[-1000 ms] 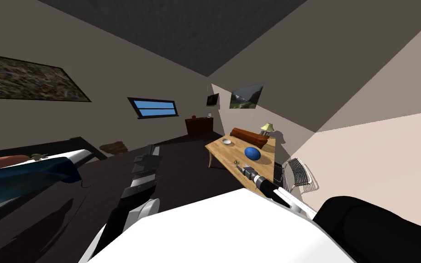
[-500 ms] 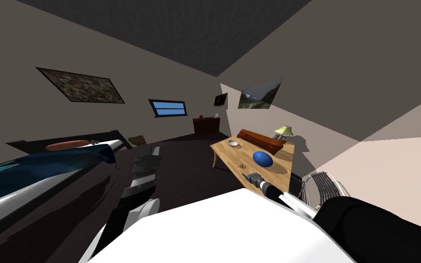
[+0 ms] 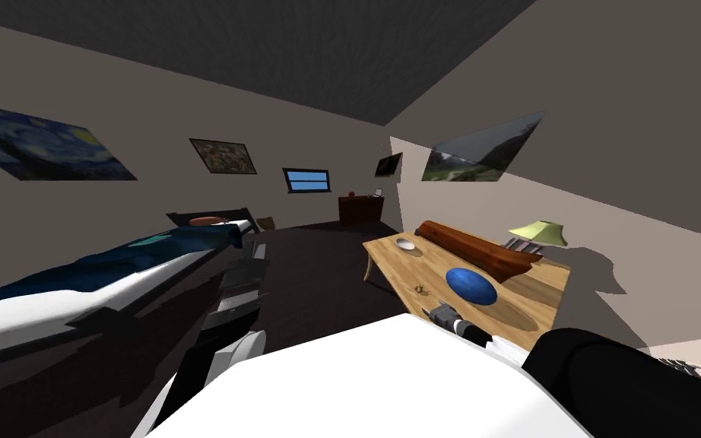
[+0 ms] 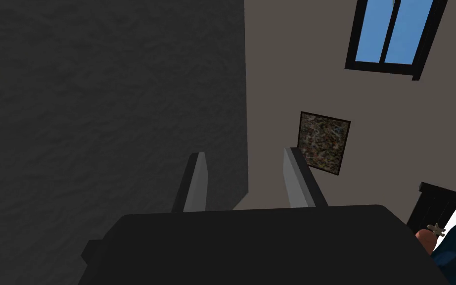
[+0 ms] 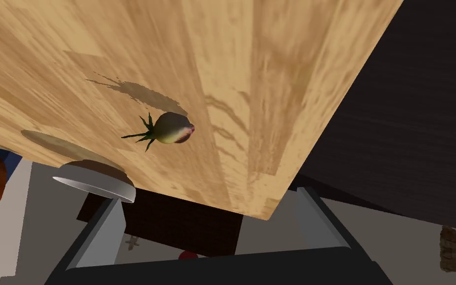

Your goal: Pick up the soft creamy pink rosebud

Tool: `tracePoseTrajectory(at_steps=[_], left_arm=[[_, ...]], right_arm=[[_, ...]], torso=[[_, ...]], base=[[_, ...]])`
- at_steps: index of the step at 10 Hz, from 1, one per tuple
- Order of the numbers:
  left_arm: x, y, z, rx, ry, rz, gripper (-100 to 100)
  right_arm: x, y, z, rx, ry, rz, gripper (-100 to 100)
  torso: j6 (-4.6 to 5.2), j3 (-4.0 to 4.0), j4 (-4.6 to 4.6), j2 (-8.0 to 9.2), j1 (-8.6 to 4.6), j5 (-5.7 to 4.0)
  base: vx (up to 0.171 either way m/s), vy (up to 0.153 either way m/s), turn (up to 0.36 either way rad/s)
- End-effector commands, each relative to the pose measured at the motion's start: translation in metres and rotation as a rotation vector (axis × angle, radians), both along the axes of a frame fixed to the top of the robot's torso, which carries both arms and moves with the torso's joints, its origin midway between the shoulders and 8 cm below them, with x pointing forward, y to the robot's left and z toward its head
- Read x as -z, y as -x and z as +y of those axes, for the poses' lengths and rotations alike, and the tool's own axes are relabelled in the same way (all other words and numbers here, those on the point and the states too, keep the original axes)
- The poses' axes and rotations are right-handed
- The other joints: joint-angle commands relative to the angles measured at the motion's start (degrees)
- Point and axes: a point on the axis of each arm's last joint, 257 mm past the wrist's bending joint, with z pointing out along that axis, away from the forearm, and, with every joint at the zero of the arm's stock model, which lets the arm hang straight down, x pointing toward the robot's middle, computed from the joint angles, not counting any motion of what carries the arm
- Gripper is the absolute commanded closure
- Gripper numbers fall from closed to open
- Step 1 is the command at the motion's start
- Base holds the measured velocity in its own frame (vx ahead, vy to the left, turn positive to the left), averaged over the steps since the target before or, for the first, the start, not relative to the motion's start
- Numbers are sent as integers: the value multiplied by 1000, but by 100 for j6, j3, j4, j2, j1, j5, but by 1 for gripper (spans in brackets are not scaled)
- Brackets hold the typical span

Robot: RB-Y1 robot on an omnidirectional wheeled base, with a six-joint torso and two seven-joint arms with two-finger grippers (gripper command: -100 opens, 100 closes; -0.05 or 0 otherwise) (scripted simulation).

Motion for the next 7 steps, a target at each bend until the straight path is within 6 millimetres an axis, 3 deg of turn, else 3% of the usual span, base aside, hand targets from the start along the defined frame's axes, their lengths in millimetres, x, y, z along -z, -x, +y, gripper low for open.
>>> tracePoseTrajectory(at_steps=[1, 2, 3, 5, 6, 7], left_arm=[[0, 0, 0, 0, 0, 0, 0], [0, 0, 0, 0, 0, 0, 0], [0, 0, 0, 0, 0, 0, 0], [0, 0, 0, 0, 0, 0, 0], [0, 0, 0, 0, 0, 0, 0], [0, 0, 0, 0, 0, 0, 0]], right_arm=[[3, 14, -11, -7, 38, 40, -100], [12, 37, -30, -13, 92, 104, -100], [12, 37, -30, -13, 92, 104, -100], [24, 83, -64, -24, 185, 224, -100], [24, 83, -64, -24, 185, 224, -100], [28, 106, -78, -30, 225, 280, -100]], torso=[[0, 0, 0, 0, 0, 0], [-3, -1, 0, -3, 2, 0], [-4, -1, 0, -2, 4, 1], [-2, -2, 0, -3, 6, 1], [0, -1, 0, -3, 0, 0], [2, -1, 0, -3, 2, 0]], base=[[-12, -27, 342], [-15, -20, 496], [-13, -21, 188], [-17, -23, 351], [-17, -27, 272], [-18, -23, 338]])
